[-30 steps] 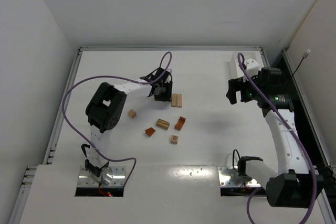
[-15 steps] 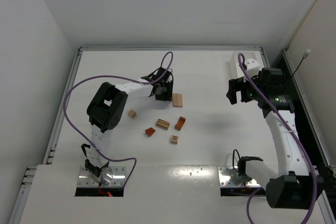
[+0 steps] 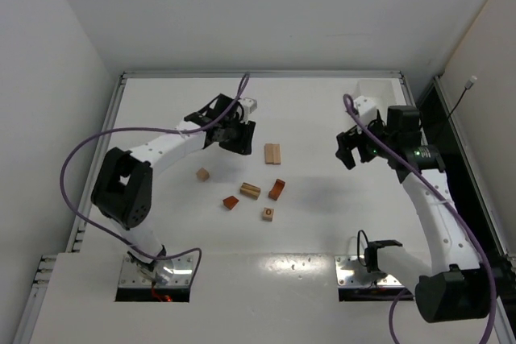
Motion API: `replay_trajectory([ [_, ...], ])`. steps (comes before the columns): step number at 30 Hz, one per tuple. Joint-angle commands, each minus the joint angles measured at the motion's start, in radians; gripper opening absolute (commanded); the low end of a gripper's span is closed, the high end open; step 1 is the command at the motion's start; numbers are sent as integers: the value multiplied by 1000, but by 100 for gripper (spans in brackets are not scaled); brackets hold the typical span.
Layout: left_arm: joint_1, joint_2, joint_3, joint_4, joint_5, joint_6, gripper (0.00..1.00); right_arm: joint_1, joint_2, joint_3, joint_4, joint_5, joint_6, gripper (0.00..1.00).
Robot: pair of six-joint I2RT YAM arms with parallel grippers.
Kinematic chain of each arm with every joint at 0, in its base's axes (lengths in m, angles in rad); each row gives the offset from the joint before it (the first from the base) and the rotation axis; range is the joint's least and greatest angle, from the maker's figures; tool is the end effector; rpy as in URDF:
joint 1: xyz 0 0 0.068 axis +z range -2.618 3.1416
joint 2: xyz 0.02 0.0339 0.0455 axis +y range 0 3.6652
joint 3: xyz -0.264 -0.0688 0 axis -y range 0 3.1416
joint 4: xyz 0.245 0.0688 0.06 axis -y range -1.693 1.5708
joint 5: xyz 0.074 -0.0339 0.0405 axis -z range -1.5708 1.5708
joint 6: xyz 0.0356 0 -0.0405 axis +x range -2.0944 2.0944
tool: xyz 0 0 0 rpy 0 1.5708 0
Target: Build the wood block tower
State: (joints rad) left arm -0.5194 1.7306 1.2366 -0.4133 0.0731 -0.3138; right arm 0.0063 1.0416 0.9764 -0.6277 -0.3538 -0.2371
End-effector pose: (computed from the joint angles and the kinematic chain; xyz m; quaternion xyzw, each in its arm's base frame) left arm 0.3230 -0.1877 0.2245 0.1088 0.9386 -0.1633 0.2837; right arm 0.2177 0.0137 0.3167 -0.1824 0.8754 0.1101 0.4339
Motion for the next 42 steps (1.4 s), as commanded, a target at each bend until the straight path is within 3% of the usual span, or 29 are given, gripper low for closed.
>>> replay_trajectory([
  [1, 18, -69, 75, -203, 315, 289, 44, 79, 0, -16, -47, -59, -201, 82],
  [2, 27, -98, 75, -249, 386, 418, 50, 116, 9, -27, -64, -47, -264, 82],
  [4, 27, -140, 46, -317, 383, 458, 61, 145, 9, -37, -64, -34, -310, 82],
  [5, 27, -155, 46, -338, 363, 473, 61, 158, 9, -51, -64, -34, -327, 82],
  [12, 52, -347, -135, -276, -166, 262, 61, 212, 31, -42, -30, 6, -340, 82],
  [17, 75, -373, -236, -257, -340, 232, 61, 221, 49, -42, -21, 15, -340, 82],
  [23, 114, -298, -218, -248, -276, 200, 60, 230, 49, -31, -12, 24, -330, 82],
  [30, 114, -185, -198, -210, -214, 190, 52, 230, 49, -22, -12, 33, -321, 82],
  [42, 144, -60, -180, -156, -202, 226, 52, 230, 40, -22, -12, 42, -312, 82],
])
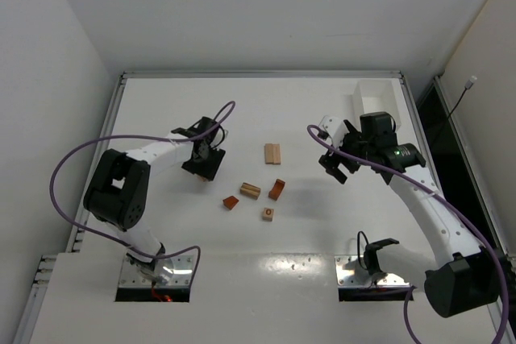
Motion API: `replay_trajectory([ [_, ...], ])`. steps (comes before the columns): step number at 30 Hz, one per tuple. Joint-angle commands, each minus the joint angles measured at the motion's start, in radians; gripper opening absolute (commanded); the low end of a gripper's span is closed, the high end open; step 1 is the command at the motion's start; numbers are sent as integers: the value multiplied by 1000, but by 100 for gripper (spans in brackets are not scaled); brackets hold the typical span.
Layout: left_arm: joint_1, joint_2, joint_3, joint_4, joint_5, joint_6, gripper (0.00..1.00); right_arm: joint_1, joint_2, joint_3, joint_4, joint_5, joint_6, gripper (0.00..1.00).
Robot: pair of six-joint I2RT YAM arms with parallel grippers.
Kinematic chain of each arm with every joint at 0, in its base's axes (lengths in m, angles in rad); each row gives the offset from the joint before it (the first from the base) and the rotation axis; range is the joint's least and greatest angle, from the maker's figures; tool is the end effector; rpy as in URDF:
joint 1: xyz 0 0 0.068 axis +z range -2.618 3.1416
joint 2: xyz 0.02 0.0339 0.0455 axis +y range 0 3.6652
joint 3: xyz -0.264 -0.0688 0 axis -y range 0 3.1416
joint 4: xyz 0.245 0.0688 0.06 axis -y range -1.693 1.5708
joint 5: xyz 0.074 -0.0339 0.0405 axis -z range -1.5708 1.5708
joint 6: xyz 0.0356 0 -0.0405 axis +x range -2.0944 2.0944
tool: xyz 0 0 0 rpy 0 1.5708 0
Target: Build the wood block tower
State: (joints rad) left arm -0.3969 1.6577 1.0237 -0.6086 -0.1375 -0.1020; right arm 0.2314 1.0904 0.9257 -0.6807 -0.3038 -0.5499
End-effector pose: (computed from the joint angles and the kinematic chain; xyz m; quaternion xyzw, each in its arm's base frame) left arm 0.2888 -0.1157 0.1763 0.1335 0.9752 0.0254 0.1747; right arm 0.2128 0.0611 0.2859 -0.4016 0.8341 0.0841 0.3687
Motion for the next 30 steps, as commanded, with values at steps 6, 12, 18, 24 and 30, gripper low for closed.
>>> replay_trajectory([
  [6, 21, 54, 52, 59, 9, 15, 49, 5, 0, 28, 41, -8, 1, 82],
  [12, 30, 91, 124, 27, 55, 16, 0, 5, 0, 28, 41, 3, 1, 82],
  [18, 18, 82, 329, -150, 6, -253, 0, 5, -9, 19, 41, 12, 11, 82],
  [24, 29, 96, 432, -140, 432, -481, 0, 5, -9, 19, 41, 12, 22, 82],
  [30, -75, 163, 484, -122, 426, -539, 0, 5, 0, 42, 21, 42, 31, 82],
])
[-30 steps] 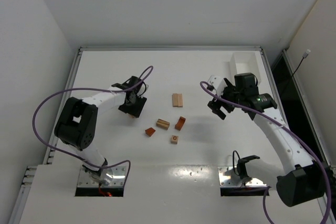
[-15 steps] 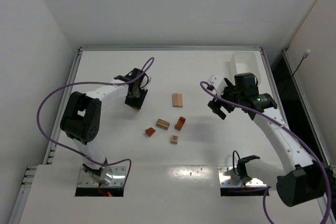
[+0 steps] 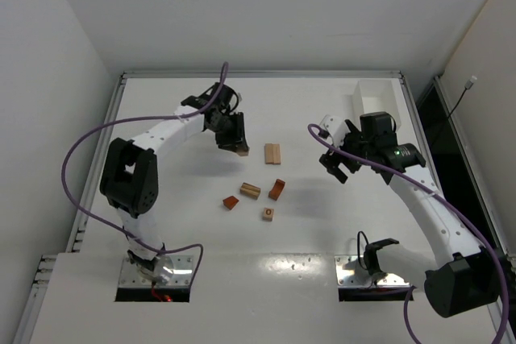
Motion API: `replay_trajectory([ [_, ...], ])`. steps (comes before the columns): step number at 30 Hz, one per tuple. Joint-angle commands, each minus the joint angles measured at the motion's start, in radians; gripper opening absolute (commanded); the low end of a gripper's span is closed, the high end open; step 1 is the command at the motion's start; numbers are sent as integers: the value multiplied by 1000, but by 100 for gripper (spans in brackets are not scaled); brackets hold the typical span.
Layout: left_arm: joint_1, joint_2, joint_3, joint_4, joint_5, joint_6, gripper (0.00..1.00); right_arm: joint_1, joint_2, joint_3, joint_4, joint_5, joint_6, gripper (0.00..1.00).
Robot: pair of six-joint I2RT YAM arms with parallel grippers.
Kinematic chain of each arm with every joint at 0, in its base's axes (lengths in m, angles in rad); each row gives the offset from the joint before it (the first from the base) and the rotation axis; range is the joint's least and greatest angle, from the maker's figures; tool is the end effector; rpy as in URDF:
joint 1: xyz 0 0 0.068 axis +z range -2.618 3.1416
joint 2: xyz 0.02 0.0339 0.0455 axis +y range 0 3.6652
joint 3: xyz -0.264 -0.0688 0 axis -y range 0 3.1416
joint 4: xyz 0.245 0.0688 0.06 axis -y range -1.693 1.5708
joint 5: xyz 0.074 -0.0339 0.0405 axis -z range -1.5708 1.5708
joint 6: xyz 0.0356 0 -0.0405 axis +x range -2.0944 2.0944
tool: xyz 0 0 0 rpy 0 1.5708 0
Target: Build the wood block tower
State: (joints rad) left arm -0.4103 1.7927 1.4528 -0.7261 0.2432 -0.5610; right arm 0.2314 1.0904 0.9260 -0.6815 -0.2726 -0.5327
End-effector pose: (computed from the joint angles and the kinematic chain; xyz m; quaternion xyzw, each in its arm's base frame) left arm 0.3465 -0.1601 0.2509 -0.0421 0.9607 -0.2196 0.1644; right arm 0.2132 0.0601 0.2857 -0.3901 0.8416 0.0729 0.3664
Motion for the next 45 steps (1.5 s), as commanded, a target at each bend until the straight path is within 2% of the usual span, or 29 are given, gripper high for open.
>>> replay_trajectory([
  [1, -99, 39, 75, -4, 13, -108, 0, 5, 0, 51, 13, 21, 26, 82],
  [6, -232, 140, 257, -48, -206, -120, 0, 5, -11, 39, 13, 49, 46, 82],
  [9, -304, 214, 387, -81, -397, -140, 0, 5, -29, 30, 13, 49, 65, 82],
  [12, -354, 255, 418, -93, -522, -166, 0, 5, -38, 30, 22, 59, 74, 82],
  [16, -363, 296, 440, -93, -580, -166, 0, -4, -49, 20, 22, 69, 74, 82],
  [31, -354, 436, 569, -64, -591, -157, 0, -4, -69, -7, 40, 78, 83, 82],
  [45, -303, 455, 549, -64, -550, -177, 0, -4, -69, -27, 50, 78, 83, 82],
])
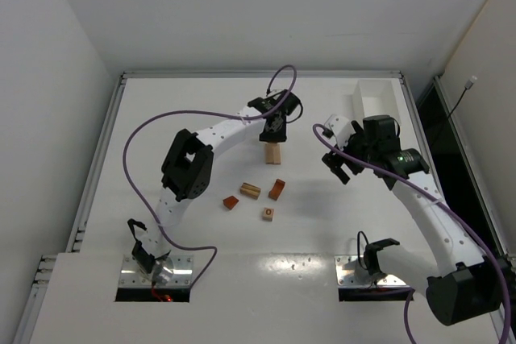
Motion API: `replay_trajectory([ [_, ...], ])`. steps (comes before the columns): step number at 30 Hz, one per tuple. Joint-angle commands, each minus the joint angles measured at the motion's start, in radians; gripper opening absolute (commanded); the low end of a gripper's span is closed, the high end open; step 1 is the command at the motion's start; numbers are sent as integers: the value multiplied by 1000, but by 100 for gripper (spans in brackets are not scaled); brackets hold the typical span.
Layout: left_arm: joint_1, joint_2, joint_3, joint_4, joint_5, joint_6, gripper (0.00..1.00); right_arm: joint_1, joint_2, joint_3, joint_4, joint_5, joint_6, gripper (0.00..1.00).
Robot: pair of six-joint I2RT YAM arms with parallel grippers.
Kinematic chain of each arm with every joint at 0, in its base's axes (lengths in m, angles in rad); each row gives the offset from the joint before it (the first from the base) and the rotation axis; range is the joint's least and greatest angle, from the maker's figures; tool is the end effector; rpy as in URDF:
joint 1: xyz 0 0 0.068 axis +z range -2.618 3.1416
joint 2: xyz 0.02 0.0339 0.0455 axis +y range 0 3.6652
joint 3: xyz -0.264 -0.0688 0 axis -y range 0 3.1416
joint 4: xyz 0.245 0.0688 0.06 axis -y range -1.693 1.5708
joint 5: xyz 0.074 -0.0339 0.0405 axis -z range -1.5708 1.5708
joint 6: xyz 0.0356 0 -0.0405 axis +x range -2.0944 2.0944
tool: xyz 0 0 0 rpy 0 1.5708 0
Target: Build the wood block tower
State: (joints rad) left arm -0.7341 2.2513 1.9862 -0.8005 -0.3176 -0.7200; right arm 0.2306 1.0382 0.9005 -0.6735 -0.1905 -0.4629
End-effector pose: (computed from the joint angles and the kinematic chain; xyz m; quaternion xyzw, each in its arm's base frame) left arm 0.3716 -0.3203 0.2181 -0.0328 0.9563 -0.0496 0.2861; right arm 0.2047 0.0550 0.2877 -0.3474 0.8575 0.0450 0.3768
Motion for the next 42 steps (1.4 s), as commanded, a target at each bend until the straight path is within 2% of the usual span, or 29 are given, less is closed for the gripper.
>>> replay_trajectory([
  [1, 21, -4, 16, 11, 21, -18, 0, -4, -17, -2, 41, -4, 13, 82],
  [20, 30, 5, -43, 11, 49, -27, 0, -4, 11, -2, 69, -4, 23, 82],
  [42, 30, 33, -43, 29, 68, -27, 0, -4, 20, -2, 69, -4, 23, 82],
])
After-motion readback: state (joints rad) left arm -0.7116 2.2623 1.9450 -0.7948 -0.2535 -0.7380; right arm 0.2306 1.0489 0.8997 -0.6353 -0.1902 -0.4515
